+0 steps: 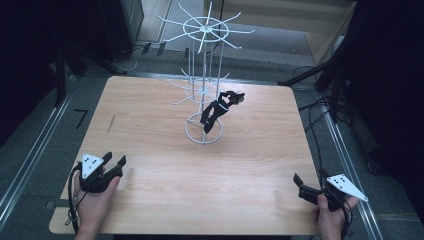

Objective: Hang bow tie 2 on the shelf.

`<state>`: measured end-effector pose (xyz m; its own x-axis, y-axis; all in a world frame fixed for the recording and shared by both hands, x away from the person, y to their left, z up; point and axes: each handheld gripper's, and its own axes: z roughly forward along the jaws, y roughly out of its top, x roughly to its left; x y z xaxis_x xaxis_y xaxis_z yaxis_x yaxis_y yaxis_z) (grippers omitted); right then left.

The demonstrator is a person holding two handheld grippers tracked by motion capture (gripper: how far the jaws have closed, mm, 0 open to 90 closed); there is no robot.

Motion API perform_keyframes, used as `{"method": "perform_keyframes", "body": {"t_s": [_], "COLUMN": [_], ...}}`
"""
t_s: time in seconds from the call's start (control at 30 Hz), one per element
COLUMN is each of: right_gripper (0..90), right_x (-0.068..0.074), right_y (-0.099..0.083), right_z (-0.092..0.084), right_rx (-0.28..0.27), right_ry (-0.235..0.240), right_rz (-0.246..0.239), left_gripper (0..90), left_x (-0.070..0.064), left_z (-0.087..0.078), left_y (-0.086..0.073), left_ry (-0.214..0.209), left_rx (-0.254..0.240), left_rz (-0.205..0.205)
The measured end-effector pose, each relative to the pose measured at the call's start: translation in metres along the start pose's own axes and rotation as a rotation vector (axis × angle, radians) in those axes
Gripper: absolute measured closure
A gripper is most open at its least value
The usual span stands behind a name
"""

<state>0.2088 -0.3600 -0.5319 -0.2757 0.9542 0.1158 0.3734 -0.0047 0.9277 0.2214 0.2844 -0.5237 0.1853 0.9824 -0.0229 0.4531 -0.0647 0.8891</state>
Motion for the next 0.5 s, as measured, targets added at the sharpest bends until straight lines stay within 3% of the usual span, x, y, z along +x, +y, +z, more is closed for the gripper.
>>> {"method": "perform_keyframes", "body": {"t_s": [0.5], "right_gripper": [0.9], "right_x": [-0.018], "right_y": [-0.015], "right_z": [-0.013], "right_rx": [0.011], "right_ry": [-0.021], "right_rz": [0.037], "left_gripper": [47.6], "left_x": [0.000], "left_z": [0.000], "left_y": [0.000], "left_ry": [0.001], "left_rx": [0.000], "left_rz": [-0.004]}}
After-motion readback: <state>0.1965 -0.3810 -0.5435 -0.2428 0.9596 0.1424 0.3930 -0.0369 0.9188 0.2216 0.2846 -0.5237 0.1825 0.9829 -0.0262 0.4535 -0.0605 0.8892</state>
